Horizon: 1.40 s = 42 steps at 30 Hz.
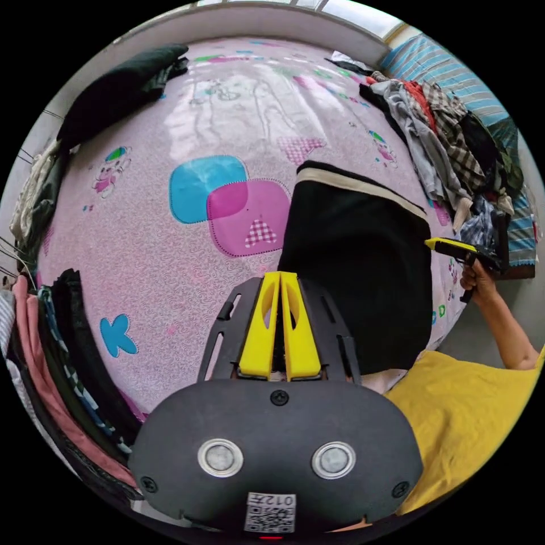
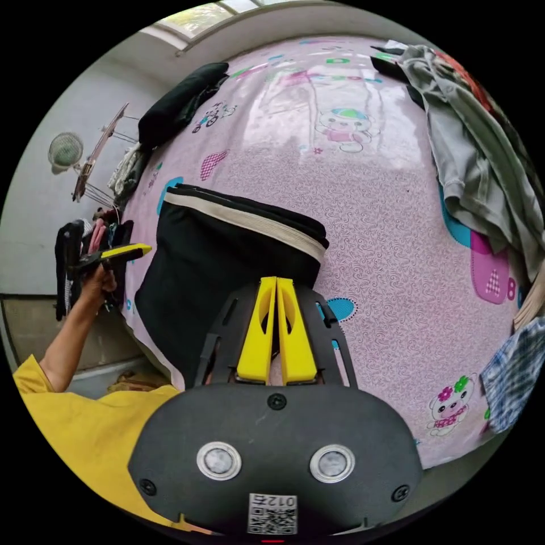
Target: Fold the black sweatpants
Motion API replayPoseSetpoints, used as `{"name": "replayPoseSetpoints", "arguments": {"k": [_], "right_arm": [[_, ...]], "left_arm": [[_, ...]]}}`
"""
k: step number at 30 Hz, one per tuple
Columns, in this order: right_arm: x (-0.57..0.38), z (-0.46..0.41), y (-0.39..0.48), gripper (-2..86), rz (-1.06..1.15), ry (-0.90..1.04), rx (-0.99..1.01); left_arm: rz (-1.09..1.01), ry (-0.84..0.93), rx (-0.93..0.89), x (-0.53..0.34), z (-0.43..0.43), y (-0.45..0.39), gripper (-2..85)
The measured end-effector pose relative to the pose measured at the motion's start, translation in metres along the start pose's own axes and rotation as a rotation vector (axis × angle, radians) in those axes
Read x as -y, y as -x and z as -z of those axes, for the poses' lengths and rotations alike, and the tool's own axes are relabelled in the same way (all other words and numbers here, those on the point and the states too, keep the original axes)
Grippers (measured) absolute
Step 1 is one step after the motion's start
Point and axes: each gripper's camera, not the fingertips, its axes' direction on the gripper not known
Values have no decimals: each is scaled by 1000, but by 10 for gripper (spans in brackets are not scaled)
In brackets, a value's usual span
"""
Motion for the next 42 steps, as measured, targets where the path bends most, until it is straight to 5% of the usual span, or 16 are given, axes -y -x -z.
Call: {"name": "replayPoseSetpoints", "arguments": {"k": [5,8,10,14,18,22,25,31,35,42], "right_arm": [[-39,-1,34,5,180,37,219],[-62,-32,58,5,312,171,195],[-74,-65,65,4,359,289,32],[-77,-81,59,2,350,286,21],[-84,-60,72,2,412,222,-10],[-103,-69,102,2,624,275,162],[-116,-114,108,1,699,385,-8],[-107,-110,103,0,668,398,74],[-91,-76,92,0,638,260,121],[-28,-60,34,1,356,76,-108]], "left_arm": [[-162,66,-234,-18,3,-55,5],[-190,192,-2,-24,-27,-74,5],[-156,199,-37,-26,-38,-69,5],[-93,187,-141,-25,-37,-57,4],[-142,141,41,-29,-3,-79,4],[-198,207,131,-32,-11,-95,4],[-165,277,95,-35,-36,-88,3],[-61,143,80,-24,16,-79,5],[-134,3,-91,19,44,-99,5],[-255,86,-107,91,-11,-142,4]]}}
